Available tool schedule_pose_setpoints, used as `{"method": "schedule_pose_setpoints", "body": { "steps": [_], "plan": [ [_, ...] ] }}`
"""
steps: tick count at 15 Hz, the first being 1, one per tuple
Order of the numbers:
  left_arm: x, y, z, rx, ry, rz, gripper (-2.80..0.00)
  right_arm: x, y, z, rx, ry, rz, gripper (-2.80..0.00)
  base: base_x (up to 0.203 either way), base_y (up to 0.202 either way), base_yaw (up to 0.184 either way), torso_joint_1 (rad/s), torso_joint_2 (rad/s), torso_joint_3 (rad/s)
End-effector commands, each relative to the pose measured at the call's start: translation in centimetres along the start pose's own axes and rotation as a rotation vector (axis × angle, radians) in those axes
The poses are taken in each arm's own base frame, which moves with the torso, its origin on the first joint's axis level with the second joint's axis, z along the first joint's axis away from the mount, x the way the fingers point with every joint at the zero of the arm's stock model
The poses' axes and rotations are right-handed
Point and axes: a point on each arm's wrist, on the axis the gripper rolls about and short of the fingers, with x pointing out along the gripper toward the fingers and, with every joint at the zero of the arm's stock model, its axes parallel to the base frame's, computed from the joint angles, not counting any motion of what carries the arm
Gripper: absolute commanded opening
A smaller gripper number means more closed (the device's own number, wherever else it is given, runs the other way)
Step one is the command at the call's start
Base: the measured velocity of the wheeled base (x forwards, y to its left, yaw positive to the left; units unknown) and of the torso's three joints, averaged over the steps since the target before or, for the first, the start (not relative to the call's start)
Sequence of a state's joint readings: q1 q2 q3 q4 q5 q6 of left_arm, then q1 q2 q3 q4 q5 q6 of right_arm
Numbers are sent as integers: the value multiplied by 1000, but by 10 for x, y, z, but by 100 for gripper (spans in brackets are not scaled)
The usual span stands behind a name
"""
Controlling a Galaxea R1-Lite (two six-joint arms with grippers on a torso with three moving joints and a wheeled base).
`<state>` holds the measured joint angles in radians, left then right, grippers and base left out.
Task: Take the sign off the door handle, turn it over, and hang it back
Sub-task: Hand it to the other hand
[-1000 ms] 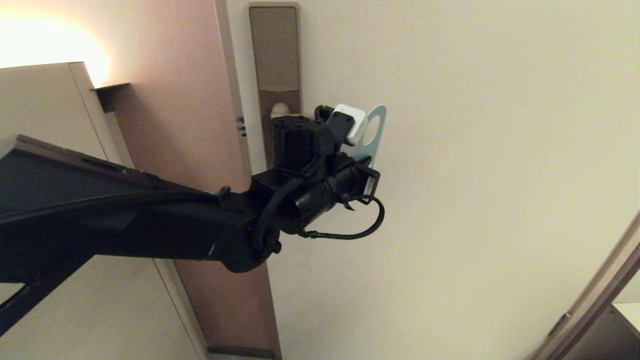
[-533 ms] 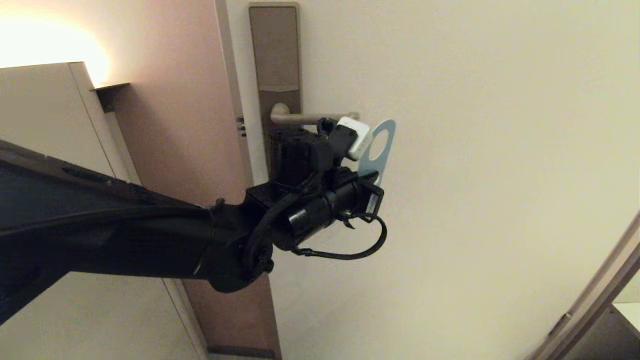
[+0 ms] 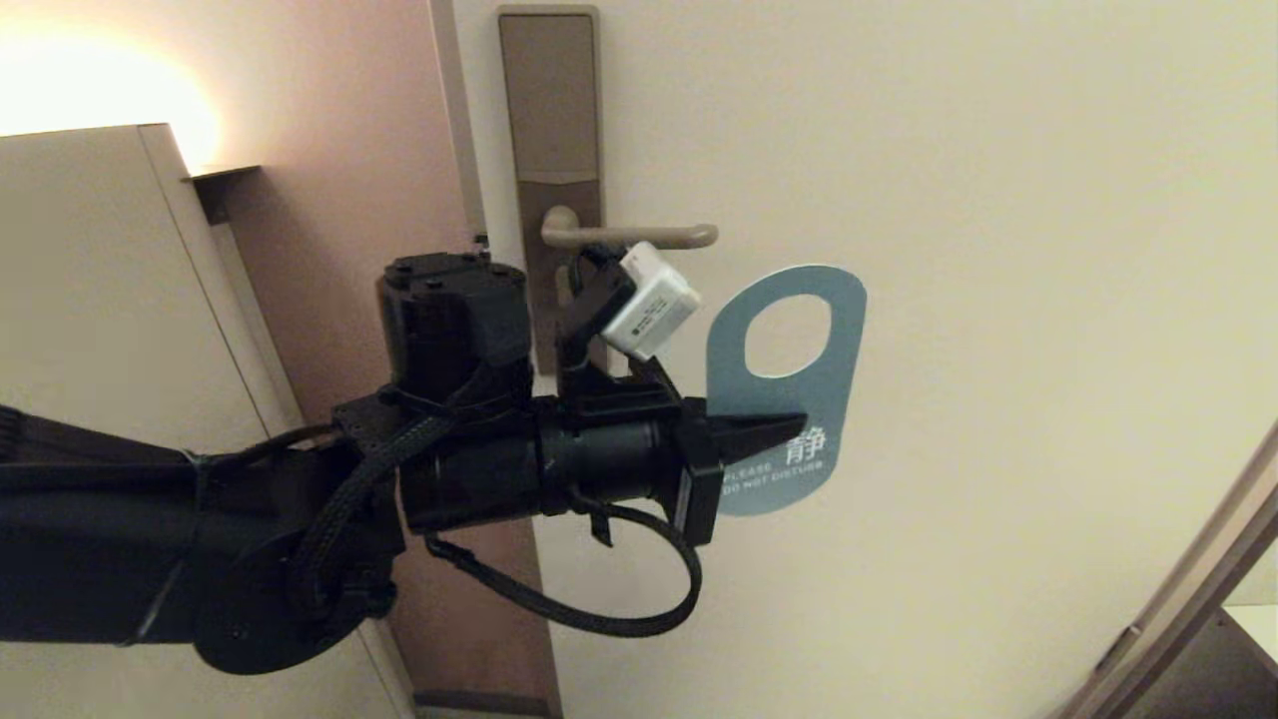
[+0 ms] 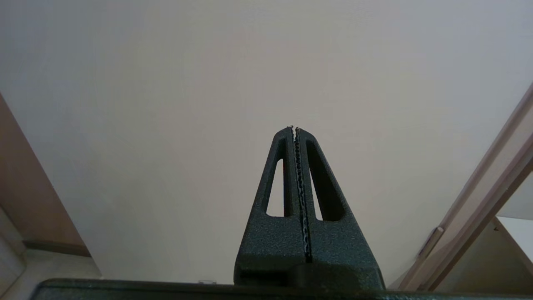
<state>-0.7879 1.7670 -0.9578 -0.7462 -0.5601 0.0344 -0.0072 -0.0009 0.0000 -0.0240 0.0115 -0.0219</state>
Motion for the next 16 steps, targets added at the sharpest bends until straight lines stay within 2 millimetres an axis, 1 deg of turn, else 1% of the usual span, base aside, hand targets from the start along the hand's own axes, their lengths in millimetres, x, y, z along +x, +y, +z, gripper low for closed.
{"method": "schedule_pose_setpoints", "body": {
  "steps": [1, 3, 6, 7, 10, 13, 14, 15, 16],
  "plan": [
    [-11, -8, 7, -24, -21, -135, -280, 0, 0, 0, -1, 0, 1, -280, 0, 0, 0, 0, 0, 0],
    [-16, -3, 7, -94, -18, -227, -280, 0, 0, 0, -1, 0, 0, -280, 0, 0, 0, 0, 0, 0],
    [-31, 16, 5, -126, -9, -320, -280, 0, 0, 0, -10, 2, 3, -280, 0, 0, 0, 0, 0, 0],
    [-31, 23, -1, -138, 2, -327, -280, 0, 0, 0, -15, 2, 6, -280, 0, 0, 0, 0, 0, 0],
    [-21, 32, -17, -163, 27, -333, -280, 0, 0, 0, -82, -3, 12, -280, 0, 0, 0, 0, 0, 0],
    [-1, 47, -45, -143, 7, -355, -280, 0, 0, 0, -82, -1, 14, -280, 0, 0, 0, 0, 0, 0],
    [6, 48, -52, -134, -3, -370, -280, 0, 0, 0, -84, -1, 14, -280, 0, 0, 0, 0, 0, 0],
    [12, 46, -55, -131, -9, -389, -280, 0, 0, 0, -84, 1, 13, -280, 0, 0, 0, 0, 0, 0],
    [13, 46, -55, -134, -10, -393, -280, 0, 0, 0, -86, 4, 13, -280, 0, 0, 0, 0, 0, 0]
  ]
}}
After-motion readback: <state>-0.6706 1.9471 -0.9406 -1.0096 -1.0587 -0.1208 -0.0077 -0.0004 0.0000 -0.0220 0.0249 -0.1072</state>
